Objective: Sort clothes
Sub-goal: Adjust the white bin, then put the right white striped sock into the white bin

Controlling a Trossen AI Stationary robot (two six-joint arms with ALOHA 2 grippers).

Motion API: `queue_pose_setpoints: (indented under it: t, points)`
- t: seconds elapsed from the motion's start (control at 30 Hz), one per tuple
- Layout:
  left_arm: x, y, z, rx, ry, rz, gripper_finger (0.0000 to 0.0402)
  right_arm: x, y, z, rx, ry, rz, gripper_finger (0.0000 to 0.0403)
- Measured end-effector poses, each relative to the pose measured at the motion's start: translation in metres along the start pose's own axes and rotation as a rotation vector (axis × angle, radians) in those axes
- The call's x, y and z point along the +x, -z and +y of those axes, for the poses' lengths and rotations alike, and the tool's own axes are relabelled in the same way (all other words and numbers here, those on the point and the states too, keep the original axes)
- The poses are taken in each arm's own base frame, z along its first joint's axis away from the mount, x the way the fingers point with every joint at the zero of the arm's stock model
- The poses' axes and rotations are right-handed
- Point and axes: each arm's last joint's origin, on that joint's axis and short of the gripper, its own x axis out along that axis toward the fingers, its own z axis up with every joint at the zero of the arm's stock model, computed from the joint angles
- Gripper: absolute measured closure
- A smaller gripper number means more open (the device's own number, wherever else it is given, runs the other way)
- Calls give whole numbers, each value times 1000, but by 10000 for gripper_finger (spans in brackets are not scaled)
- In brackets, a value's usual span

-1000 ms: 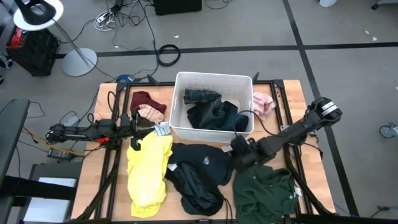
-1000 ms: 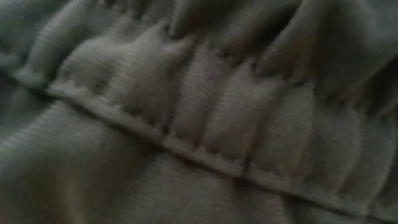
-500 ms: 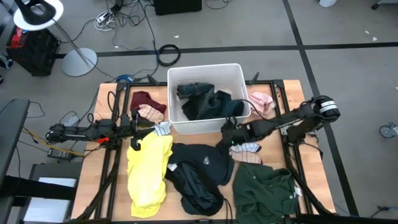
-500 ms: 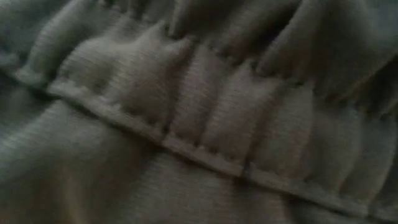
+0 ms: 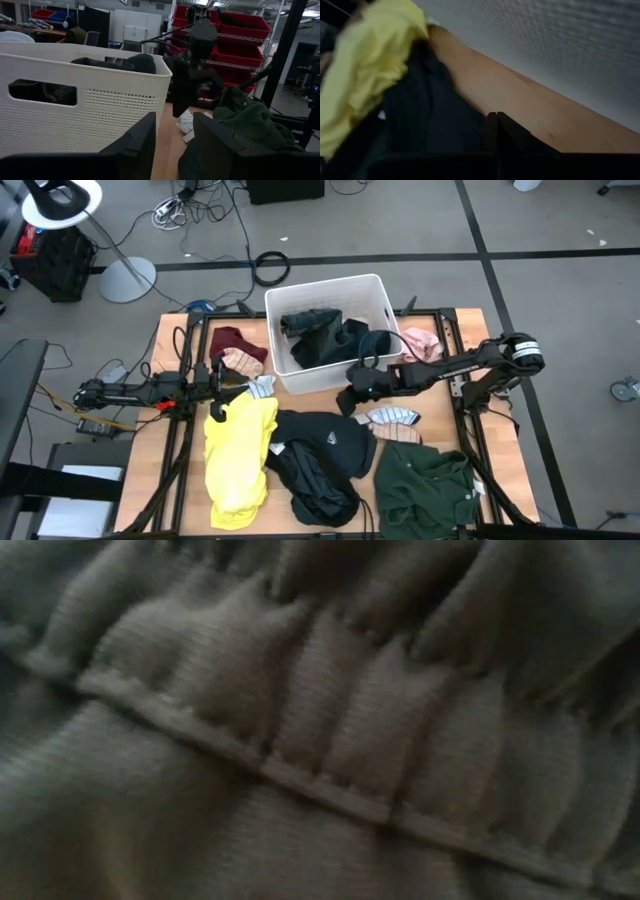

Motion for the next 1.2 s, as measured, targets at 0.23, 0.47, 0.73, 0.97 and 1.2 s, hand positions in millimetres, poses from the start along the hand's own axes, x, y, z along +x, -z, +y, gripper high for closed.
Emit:
queue_pose_setpoints:
  t: [0.23,0.47,0.73,0.97,1.2]
  points:
    - [0,0,0,0,0,-1,264,25,-2,4,68,-47,-108,403]
    - [0,0,0,0,0,-1,264,45,3,12,79,-137,-32,403]
    - [0,0,0,0,0,-1,264,2,9,33,8,-161,2,403]
    - [0,0,0,0,0,-2,264,-63,30,38,14,-60,61,403]
    - [0,0,0,0,0,-1,264,-118,53,21,16,98,155,400]
